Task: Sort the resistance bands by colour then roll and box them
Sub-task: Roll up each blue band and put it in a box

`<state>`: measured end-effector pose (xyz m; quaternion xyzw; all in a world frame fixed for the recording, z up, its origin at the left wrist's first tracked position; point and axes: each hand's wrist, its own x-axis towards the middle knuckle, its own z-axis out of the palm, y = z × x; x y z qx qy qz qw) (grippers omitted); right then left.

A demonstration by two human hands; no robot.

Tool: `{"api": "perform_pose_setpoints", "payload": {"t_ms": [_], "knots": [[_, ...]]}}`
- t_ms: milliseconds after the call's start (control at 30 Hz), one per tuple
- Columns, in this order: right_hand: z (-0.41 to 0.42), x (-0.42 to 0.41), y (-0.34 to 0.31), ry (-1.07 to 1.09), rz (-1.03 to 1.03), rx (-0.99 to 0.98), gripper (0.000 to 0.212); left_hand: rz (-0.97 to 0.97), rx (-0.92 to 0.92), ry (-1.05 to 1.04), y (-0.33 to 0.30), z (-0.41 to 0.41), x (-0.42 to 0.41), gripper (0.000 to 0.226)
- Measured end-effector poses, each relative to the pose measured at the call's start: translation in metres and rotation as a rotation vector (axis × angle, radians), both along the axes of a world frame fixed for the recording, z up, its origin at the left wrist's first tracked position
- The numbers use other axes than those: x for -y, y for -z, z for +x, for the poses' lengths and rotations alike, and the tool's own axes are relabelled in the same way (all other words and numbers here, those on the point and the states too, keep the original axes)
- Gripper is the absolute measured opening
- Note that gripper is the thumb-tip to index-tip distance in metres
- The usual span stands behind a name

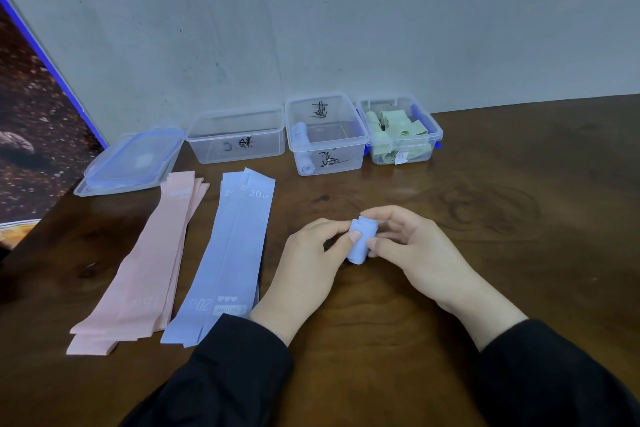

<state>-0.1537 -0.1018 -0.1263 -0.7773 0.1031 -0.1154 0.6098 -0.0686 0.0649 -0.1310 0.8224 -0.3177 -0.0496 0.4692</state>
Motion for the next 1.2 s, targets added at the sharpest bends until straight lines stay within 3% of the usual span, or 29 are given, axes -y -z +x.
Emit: {"api": "perform_pose_setpoints", "payload": {"t_ms": [267, 400, 700, 1200], "knots": [[0.002, -0.002, 0.0, 0.025, 0.14, 0.043, 0.046, -0.143, -0.328, -0.002, -0.01, -0.001, -0.001, 0.014], [0.002, -0.002, 0.002, 0.023, 0.249, 0.034, 0.031, -0.228, -0.437, -0.028, -0.013, -0.003, -0.001, 0.013], [0.0, -0.008, -0.005, -0.032, 0.539, 0.053, 0.031, -0.342, -0.375, -0.083, -0.026, -0.012, 0.002, 0.003], [0.063, -0.012, -0.079, -0.115, 0.581, 0.079, 0.029, -0.624, -0.417, -0.09, -0.091, 0.045, 0.015, 0.007]]}}
